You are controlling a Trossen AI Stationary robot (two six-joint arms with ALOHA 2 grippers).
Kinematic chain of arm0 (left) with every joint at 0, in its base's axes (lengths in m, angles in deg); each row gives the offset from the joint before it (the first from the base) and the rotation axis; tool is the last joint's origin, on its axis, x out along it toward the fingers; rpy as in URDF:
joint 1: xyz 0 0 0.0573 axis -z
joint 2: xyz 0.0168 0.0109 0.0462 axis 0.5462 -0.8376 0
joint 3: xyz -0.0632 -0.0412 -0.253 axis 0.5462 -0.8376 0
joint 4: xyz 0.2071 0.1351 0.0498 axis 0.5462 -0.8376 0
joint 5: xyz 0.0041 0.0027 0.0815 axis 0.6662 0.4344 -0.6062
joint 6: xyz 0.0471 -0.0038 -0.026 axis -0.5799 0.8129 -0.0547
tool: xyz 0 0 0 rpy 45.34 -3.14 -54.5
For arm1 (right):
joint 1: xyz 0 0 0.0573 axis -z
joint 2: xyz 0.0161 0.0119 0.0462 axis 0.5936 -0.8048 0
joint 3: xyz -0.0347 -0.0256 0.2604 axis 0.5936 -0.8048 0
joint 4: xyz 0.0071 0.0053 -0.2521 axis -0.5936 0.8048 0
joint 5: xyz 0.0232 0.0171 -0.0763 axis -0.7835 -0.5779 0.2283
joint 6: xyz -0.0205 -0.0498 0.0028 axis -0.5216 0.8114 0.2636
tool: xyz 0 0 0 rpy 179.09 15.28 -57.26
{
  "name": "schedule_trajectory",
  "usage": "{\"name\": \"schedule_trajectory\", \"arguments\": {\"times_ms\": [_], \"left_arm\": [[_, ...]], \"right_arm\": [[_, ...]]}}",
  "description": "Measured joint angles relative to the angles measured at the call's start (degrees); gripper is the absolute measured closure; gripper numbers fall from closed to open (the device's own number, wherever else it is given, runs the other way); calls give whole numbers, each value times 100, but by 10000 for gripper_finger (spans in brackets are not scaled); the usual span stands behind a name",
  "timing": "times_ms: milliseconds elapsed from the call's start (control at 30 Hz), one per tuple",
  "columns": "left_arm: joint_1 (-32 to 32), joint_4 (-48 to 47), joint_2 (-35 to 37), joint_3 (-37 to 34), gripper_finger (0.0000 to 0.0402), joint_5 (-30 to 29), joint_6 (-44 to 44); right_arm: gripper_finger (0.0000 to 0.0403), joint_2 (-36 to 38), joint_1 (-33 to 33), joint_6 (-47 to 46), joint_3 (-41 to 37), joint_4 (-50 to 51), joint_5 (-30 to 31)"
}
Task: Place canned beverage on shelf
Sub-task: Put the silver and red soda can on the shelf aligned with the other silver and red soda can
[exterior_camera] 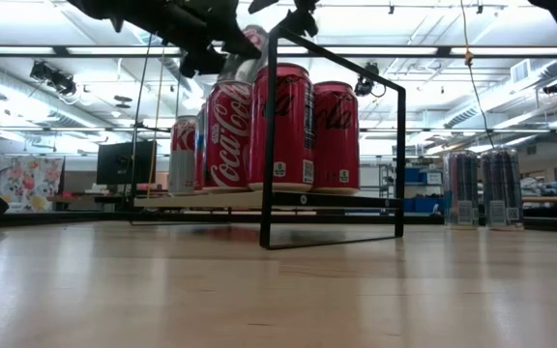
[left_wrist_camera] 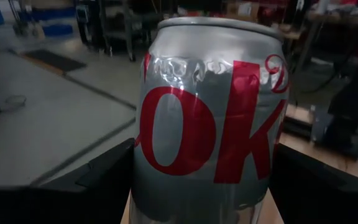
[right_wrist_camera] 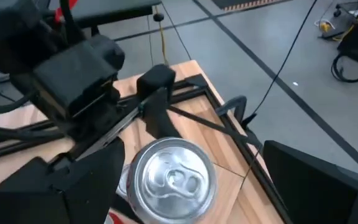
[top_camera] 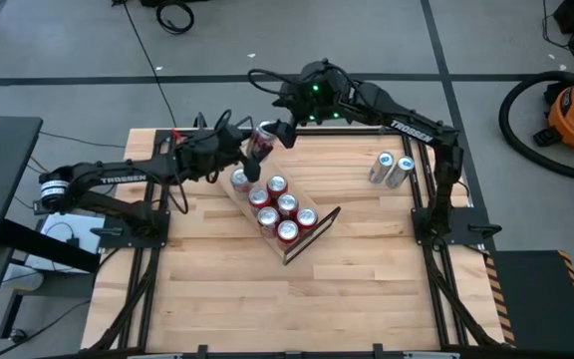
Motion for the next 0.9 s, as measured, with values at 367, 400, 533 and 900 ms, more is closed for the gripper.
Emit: {"name": "schedule_trajectory", "arguments": {"times_ms": [367,400,533,900], "left_arm": [[19,184,-73,11,84,-131,-457],[19,230,-73,11,84,-131,-521],[21,255,-73,11,84,-208,-656],[27,292,-73,11,84,-218,-648]], "right_arm": [[3,-67,0,-313,12,-317,-16],[3,-101,-3,-356,12,-374,-42],[3,-339,-37,-522,-9,-423,-147],[3,-481,-103,-604,2,-278,140]]}}
